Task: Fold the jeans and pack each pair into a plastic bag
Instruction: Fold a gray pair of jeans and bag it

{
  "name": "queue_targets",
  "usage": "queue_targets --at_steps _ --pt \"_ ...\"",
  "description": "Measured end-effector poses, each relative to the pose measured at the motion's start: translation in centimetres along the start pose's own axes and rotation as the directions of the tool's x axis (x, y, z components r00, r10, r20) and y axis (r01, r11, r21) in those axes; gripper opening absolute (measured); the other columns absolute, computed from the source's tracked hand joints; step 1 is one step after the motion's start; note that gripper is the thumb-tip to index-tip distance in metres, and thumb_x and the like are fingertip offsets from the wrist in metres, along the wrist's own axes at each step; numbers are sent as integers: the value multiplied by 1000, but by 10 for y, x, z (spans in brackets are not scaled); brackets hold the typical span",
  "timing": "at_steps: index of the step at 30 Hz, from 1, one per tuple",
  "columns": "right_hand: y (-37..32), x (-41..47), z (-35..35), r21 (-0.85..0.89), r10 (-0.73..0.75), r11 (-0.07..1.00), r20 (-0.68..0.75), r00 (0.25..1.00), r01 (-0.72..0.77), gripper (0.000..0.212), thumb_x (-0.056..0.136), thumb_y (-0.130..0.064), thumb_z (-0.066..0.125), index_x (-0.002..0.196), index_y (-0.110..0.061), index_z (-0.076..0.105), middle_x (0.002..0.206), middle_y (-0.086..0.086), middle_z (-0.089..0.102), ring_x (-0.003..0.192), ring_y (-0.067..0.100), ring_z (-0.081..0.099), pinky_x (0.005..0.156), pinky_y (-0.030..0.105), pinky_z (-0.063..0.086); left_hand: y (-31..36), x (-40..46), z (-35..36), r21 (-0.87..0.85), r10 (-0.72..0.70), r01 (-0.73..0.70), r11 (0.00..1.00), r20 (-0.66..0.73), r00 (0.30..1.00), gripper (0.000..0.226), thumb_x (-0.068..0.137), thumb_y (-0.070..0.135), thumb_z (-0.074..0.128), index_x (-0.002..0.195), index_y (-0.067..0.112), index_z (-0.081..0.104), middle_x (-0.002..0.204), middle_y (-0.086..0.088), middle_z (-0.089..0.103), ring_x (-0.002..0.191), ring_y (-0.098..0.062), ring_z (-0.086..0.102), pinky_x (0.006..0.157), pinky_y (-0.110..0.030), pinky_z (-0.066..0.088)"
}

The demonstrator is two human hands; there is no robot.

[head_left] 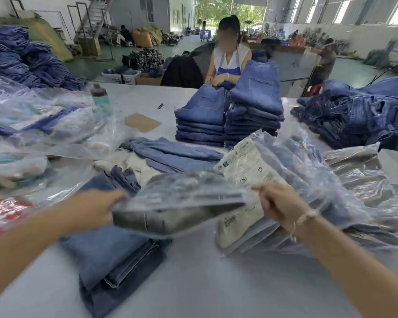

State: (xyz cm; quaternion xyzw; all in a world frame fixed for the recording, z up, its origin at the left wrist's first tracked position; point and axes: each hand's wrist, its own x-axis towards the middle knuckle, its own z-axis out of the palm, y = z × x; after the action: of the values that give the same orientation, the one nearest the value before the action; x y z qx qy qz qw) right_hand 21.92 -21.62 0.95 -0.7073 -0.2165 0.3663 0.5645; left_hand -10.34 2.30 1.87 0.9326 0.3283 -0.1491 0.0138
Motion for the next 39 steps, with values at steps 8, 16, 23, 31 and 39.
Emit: queue_targets --at_steps 8,16,23,31,39 --pt "174 -30 -10 -105 321 936 -138 937 -336 32 94 4 41 71 -1 63 36 6 40 25 11 25 34 8 20 125 -35 203 176 238 -178 968 -427 873 16 63 21 46 73 19 58 57 2 57 43 -14 53 36 -16 37" --pt "187 -28 -28 -114 286 951 -45 957 -289 24 95 7 41 106 -12 50 44 10 49 33 13 38 37 16 29 176 2 205 53 263 -261 964 -339 903 47 27 21 83 67 25 60 58 6 53 47 -15 53 42 -20 38" --pt "183 -28 -36 -430 465 831 188 865 -354 19 95 -22 55 80 -12 47 80 8 75 57 14 66 45 18 38 189 23 181 -66 46 -62 996 -222 974 48 35 9 87 75 18 61 73 -2 61 68 -21 62 56 -26 46" --pt "211 -43 -25 -162 446 885 32 894 -436 42 78 -8 71 41 -16 56 49 2 53 41 10 45 44 18 31 257 -17 196 -717 21 -204 666 -256 967 15 82 30 54 85 27 40 83 12 44 74 -8 41 66 -19 32" --pt "217 -53 -35 -173 339 924 -37 940 -340 41 78 -12 72 41 -16 56 45 -5 49 41 6 38 44 18 28 340 -22 173 -943 -79 319 -95 326 942 18 88 21 67 74 16 56 69 0 57 58 -12 54 57 -27 47"
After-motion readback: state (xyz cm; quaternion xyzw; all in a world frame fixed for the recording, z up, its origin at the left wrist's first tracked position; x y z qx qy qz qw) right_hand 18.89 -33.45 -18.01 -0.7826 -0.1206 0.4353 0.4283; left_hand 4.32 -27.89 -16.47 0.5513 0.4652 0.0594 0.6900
